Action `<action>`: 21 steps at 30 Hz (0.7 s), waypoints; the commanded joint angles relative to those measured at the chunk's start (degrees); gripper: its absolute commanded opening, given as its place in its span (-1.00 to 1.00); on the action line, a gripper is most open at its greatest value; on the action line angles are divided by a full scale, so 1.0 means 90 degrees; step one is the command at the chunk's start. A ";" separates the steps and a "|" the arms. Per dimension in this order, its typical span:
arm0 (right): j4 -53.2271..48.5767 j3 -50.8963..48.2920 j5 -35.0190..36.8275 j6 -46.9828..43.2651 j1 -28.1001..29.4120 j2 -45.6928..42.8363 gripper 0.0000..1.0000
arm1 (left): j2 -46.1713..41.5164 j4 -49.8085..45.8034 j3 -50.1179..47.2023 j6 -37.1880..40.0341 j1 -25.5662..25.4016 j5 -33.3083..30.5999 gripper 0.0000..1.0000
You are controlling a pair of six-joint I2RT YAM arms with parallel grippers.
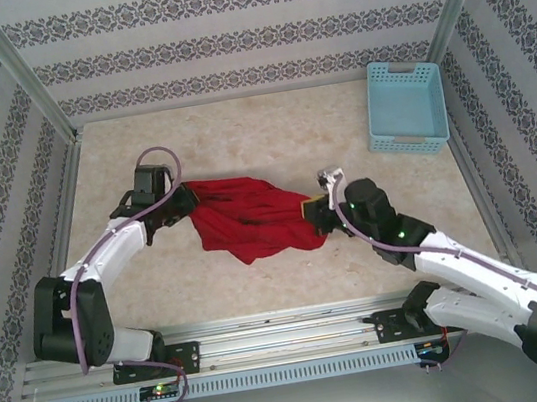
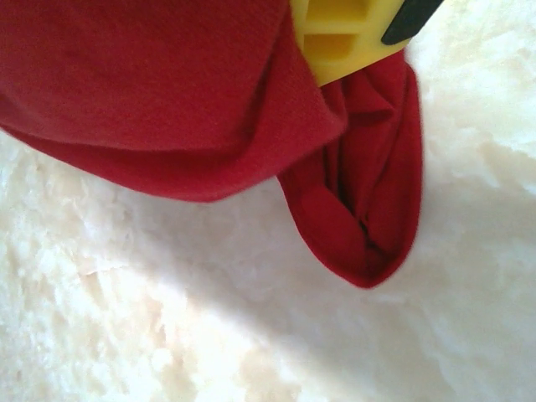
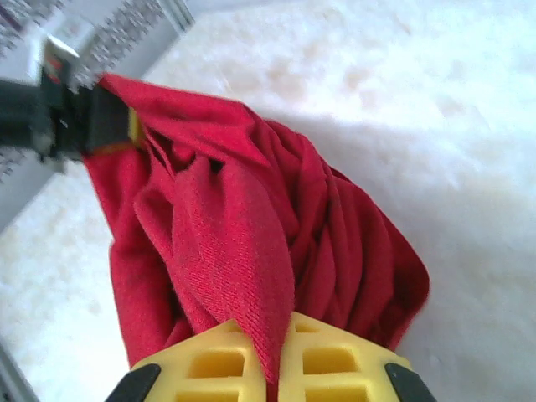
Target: Fold the inside-out t-shirt
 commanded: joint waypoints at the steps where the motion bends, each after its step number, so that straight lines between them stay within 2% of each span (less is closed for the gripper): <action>1: 0.0287 -0.0599 0.0433 0.0694 -0.0072 -0.0008 -0.93 | 0.0182 0.0151 -0.0034 0.0166 -0.0005 0.0530 -1.00; 3: 0.0043 -0.0595 0.0597 0.0658 -0.0067 0.0242 -0.62 | 0.0227 0.0130 0.0032 0.0292 -0.0283 0.0682 -1.00; 5: -0.0393 -0.0283 0.0677 0.0358 -0.0033 0.0530 -0.10 | 0.0208 0.0028 0.0125 0.0446 -0.0659 0.0584 -1.00; 6: -0.0701 -0.0064 0.0882 0.0223 0.0038 0.0617 0.08 | 0.0182 0.0028 0.0138 0.0460 -0.0763 0.0576 -1.00; 8: -0.1338 0.0517 0.1532 -0.0186 0.0298 0.0734 0.34 | 0.0101 0.0068 0.0096 0.0419 -0.0899 0.0610 -1.00; 10: -0.1646 0.1029 0.2010 -0.0583 0.0566 0.0884 0.48 | -0.0038 0.0111 0.0032 0.0384 -0.0970 0.0594 -1.00; 14: -0.1590 0.1827 0.1608 -0.0905 0.0818 0.1722 0.51 | -0.0411 0.0235 -0.0128 0.0279 -0.1049 0.0632 -1.00; 17: -0.1394 0.2247 0.1325 -0.0927 0.0914 0.2513 0.45 | -0.0730 0.0409 -0.0335 0.0199 -0.1050 0.0720 -1.00; 19: -0.1334 0.2575 0.1067 -0.0952 0.0957 0.2999 0.32 | -0.0905 0.0463 -0.0434 0.0170 -0.1050 0.0776 -1.00; 20: -0.1256 0.2731 0.0893 -0.0954 0.0996 0.3227 0.13 | -0.0983 0.0517 -0.0500 0.0145 -0.1055 0.0845 -1.00; 21: -0.1156 0.2850 0.0630 -0.0908 0.1012 0.3413 0.03 | -0.1026 0.0556 -0.0539 0.0121 -0.1055 0.0941 -1.00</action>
